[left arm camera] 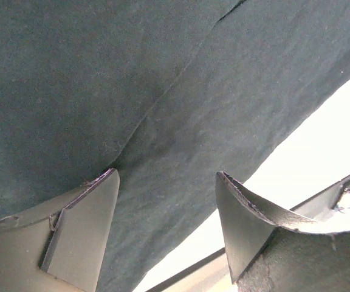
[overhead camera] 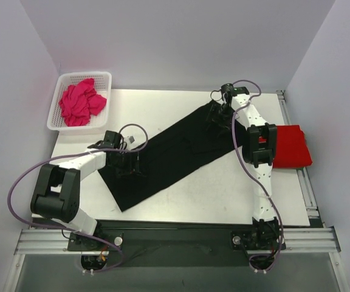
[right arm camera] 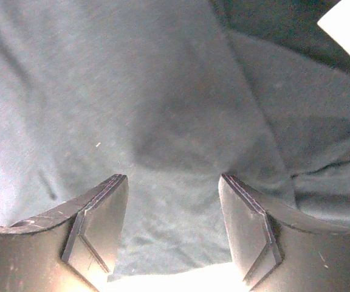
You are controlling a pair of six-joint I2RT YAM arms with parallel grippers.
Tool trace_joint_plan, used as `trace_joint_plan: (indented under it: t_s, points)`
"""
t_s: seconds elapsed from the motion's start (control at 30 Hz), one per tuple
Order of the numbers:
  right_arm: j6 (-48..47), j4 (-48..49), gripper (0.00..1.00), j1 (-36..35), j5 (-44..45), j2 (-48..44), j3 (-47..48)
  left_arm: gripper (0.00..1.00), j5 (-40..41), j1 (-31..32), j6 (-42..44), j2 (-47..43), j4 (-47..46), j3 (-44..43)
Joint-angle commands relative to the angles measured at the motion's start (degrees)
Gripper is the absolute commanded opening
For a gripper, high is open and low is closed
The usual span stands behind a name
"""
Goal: Fold and stack the t-shirts
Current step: Rotate the tshirt 70 degrees
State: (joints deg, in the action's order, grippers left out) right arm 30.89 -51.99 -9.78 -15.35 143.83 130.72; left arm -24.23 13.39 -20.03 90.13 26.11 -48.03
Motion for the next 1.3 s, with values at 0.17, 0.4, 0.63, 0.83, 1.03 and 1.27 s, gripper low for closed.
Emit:
trace_joint_plan:
  t_s: [0.17, 0.4, 0.63, 0.83, 1.03, 1.27]
  points:
    - [-2.9, 1.5, 0.62, -0.6, -5.0, -15.6, -12.1, 0.76, -0.2, 3.4, -6.4, -5.1, -3.3, 7.8]
    - [-0.2, 1.8, 0.61, -1.6, -2.1, -17.4, -20.6, 0.76, 0.1, 8.2, -10.6, -5.1, -5.5, 7.6]
    - [1.7, 2.0, 0.61, -1.8, 2.3, -16.0, -24.7, 0.76, 0.2, 11.5, -13.5, -5.1, -3.8, 4.9]
    - [3.6, 1.8, 0.61, -1.8, 4.9, -12.7, -23.0, 0.76, 0.1, 12.8, -13.8, -2.9, -3.1, 2.8]
    - [5.1, 0.9, 0.60, -1.9, 6.3, -8.4, -19.5, 0.76, 0.3, 13.2, -13.9, -1.2, -1.9, 0.8]
    - [7.2, -2.5, 0.60, -1.9, 5.3, -0.1, -6.5, 0.76, -1.3, 13.8, -15.5, 2.1, -2.6, -1.4]
